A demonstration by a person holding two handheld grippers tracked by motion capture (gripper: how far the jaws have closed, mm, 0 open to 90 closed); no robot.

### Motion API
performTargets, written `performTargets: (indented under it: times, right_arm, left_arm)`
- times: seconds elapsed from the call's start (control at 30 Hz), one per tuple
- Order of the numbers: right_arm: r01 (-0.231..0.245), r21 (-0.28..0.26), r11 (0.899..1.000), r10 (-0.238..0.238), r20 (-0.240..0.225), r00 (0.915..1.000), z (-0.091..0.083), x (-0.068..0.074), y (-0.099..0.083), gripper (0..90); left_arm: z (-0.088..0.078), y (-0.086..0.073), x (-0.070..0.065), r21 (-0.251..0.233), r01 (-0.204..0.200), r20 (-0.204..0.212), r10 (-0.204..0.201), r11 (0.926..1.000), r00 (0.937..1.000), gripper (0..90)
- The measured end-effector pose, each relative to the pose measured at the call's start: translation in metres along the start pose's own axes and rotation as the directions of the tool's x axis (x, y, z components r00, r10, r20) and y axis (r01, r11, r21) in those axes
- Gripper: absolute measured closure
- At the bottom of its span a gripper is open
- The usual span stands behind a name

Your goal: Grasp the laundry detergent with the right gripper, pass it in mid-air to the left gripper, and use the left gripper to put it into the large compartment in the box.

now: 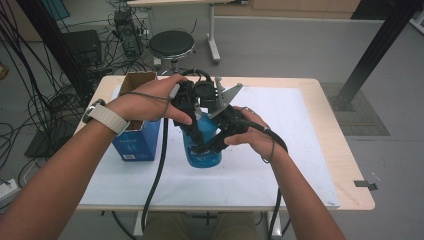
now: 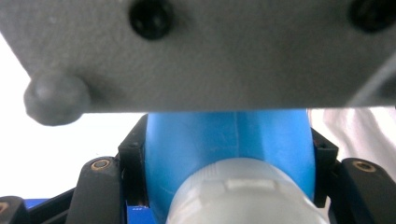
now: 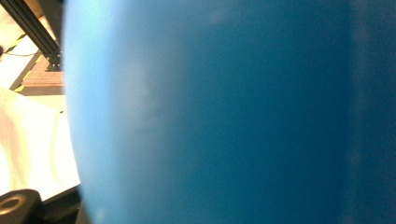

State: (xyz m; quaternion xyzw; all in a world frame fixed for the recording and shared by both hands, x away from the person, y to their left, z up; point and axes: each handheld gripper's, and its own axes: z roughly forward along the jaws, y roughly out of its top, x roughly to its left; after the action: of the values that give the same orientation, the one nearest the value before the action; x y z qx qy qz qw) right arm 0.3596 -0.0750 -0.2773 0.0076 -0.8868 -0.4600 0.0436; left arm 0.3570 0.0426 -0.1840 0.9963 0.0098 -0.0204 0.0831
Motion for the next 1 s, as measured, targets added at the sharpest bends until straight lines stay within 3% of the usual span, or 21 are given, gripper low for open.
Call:
performTargets:
  times: [1.0]
  right_arm:
    - [0.003, 0.008, 1.000, -0.003, 0.011, 0.9999, -0.0030, 0.0016, -0.0002, 42.8]
  left_arm:
    - [-0.0003, 0.0016, -0.0012, -0.008, -0.003, -0.003, 0.003, 1.0000, 1.0000, 37.5]
